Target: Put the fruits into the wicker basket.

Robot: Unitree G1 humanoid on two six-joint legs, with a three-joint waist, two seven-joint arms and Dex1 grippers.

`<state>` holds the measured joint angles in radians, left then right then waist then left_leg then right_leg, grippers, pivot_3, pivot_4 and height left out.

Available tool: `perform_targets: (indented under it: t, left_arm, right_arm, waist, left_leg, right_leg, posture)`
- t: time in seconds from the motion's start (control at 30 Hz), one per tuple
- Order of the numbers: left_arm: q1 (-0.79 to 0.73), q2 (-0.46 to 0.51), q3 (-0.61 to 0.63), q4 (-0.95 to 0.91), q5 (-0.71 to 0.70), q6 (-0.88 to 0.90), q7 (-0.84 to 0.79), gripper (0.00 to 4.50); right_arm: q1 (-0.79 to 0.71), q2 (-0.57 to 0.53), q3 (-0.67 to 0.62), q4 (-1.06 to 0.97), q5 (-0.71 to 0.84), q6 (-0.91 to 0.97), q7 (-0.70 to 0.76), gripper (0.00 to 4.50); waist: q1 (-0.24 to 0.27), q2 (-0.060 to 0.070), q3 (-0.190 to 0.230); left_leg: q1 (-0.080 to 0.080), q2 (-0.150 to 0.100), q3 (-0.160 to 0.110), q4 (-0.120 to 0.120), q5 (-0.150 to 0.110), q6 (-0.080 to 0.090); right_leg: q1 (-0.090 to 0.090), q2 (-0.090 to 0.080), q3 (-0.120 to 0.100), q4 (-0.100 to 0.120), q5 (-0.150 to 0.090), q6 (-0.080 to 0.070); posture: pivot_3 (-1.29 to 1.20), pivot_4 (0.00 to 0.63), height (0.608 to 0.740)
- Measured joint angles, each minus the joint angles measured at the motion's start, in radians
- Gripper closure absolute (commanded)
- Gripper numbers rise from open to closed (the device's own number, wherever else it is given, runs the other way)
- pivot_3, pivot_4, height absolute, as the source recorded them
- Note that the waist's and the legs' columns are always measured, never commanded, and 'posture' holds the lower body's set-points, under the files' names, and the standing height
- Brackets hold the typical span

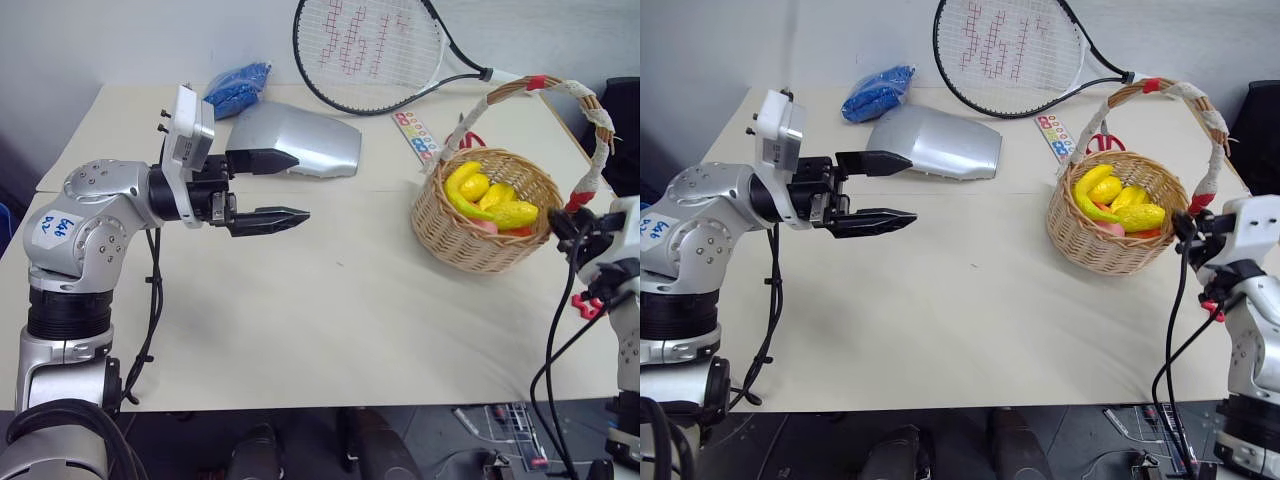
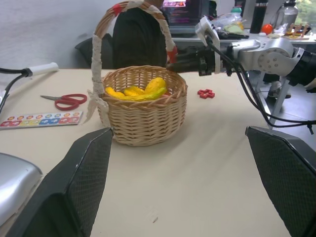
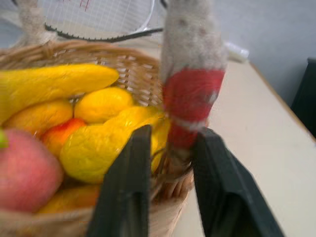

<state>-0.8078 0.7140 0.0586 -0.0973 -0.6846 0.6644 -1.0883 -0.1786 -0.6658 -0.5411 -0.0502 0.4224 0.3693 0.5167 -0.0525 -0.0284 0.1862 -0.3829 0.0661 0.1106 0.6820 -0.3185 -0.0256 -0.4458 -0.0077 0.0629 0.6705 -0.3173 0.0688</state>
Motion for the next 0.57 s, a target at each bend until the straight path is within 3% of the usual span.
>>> perform_targets:
  t: [0.2,0.3,0.4,0.57]
  left_arm:
    - [-0.003,0.009,-0.001,0.042,-0.001,0.0,-0.068,0.0]
    - [-0.01,0.037,-0.002,0.085,0.003,0.0,-0.122,0.0]
    - [-0.01,0.078,-0.011,0.116,0.029,-0.027,-0.179,0.0]
    - [-0.011,0.09,-0.019,0.148,0.048,-0.056,-0.229,0.0]
  right_arm:
    - [0.183,-0.199,-0.216,0.008,0.074,0.062,0.183,0.1]
    - [0.323,-0.381,-0.378,0.037,0.192,0.25,0.42,0.04]
    - [0.399,-0.501,-0.527,0.108,0.264,0.405,0.624,0.04]
    - [0.418,-0.57,-0.606,0.188,0.279,0.455,0.794,0.04]
  waist:
    - [0.01,0.002,0.0]
    - [0.018,0.002,0.0]
    - [0.011,0.001,0.001]
    - [0.0,-0.001,0.001]
  left_leg:
    - [0.001,-0.002,0.001,0.0,0.0,0.001]
    - [0.006,-0.004,0.003,-0.002,0.0,0.002]
    - [0.02,0.0,0.004,-0.006,-0.004,0.003]
    - [0.025,0.0,0.005,-0.012,-0.004,0.003]
  right_leg:
    - [0.001,0.001,0.0,-0.001,0.0,0.001]
    - [0.005,0.006,0.003,-0.003,0.0,0.001]
    - [0.02,0.012,0.006,-0.011,0.0,0.001]
    - [0.024,0.012,0.008,-0.013,0.0,0.001]
  posture:
    - [0.0,0.15,0.74]
    - [0.0,0.15,0.74]
    - [0.0,0.15,0.74]
    - [0.0,0.15,0.74]
